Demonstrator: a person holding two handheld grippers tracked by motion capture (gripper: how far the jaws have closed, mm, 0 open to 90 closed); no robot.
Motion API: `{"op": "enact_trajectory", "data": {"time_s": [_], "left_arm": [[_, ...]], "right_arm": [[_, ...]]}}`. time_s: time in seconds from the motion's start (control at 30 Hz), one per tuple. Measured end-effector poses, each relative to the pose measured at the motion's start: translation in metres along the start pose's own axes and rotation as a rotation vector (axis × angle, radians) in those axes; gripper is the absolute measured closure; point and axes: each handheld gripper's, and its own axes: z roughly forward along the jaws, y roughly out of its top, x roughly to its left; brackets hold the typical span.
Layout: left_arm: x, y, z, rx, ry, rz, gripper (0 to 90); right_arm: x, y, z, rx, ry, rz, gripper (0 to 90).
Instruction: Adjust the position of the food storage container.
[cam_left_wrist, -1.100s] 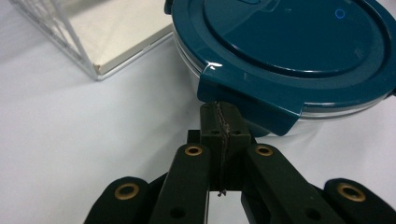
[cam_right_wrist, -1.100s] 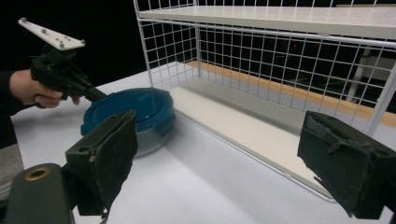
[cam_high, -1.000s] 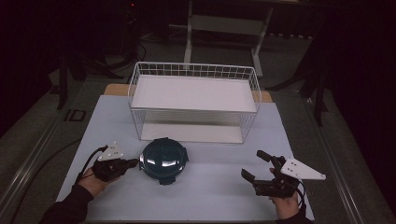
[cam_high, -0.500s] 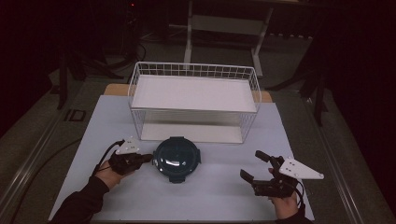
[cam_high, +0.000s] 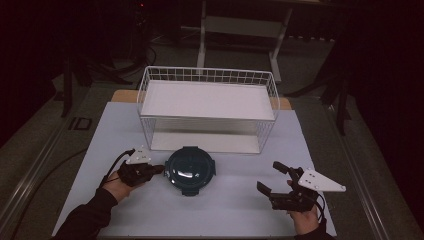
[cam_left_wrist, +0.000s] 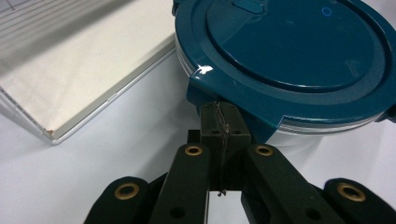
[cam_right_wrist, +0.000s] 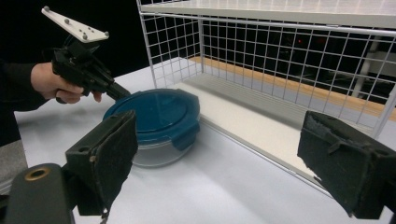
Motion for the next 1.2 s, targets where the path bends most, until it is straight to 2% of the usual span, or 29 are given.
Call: {"op": "enact_trajectory", "data": {"time_s": [0.07,0.17,0.83,1.2], "left_arm": [[-0.001,0.001,0.002,-0.001,-0.009,-0.006,90.0],[-0.007,0.006,0.008,-0.001,-0.012,0.007,90.0],[-0.022,0.027,0.034,0.003,-0.066,0.040,90.0],[-0.027,0.036,0.043,0.010,-0.075,0.061,90.0]], "right_arm": [[0.000,0.000,0.001,0.003,0.001,-0.003,11.7],[0.000,-0.001,0.002,0.006,0.005,0.001,11.7],[0.002,-0.003,0.009,0.025,0.023,-0.004,11.7],[0.004,-0.003,0.013,0.034,0.032,-0.004,11.7]]}}
